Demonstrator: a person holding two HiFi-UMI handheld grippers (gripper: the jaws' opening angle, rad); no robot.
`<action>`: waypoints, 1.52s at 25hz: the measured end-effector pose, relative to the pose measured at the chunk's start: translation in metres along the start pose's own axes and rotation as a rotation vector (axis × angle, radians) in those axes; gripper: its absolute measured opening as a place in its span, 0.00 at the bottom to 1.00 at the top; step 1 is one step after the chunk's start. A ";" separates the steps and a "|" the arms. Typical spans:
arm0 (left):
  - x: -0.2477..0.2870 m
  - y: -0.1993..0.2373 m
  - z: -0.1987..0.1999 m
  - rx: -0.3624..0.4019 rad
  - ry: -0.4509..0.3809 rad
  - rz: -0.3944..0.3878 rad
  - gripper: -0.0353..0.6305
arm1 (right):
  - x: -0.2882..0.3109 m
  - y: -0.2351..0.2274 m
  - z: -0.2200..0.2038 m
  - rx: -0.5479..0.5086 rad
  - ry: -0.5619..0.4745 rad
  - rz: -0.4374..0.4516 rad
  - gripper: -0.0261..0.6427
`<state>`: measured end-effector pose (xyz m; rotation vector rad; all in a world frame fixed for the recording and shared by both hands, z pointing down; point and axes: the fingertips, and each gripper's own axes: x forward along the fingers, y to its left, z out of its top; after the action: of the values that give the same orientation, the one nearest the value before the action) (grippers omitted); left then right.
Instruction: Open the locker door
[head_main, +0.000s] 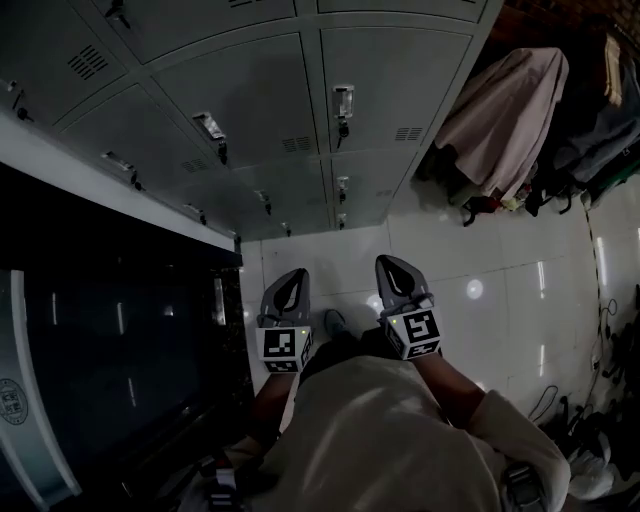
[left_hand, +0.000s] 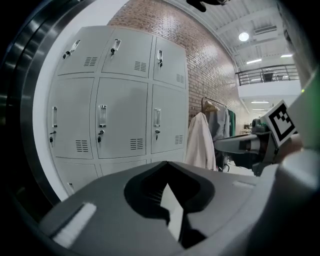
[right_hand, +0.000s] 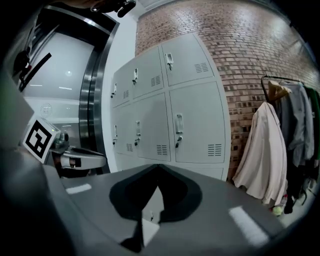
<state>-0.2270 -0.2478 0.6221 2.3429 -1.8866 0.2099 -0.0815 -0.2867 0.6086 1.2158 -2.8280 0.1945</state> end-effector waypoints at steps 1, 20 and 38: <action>0.008 0.006 -0.009 -0.007 0.008 0.006 0.15 | 0.010 -0.003 -0.012 -0.001 0.012 0.003 0.04; 0.069 0.045 -0.157 -0.201 0.244 0.114 0.15 | 0.304 -0.106 -0.396 0.075 0.466 0.149 0.43; 0.063 0.052 -0.183 -0.200 0.278 0.119 0.16 | 0.314 -0.109 -0.437 0.014 0.514 0.123 0.25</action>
<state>-0.2701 -0.2854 0.8146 1.9615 -1.8196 0.3246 -0.2166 -0.5263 1.0831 0.8394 -2.4481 0.4588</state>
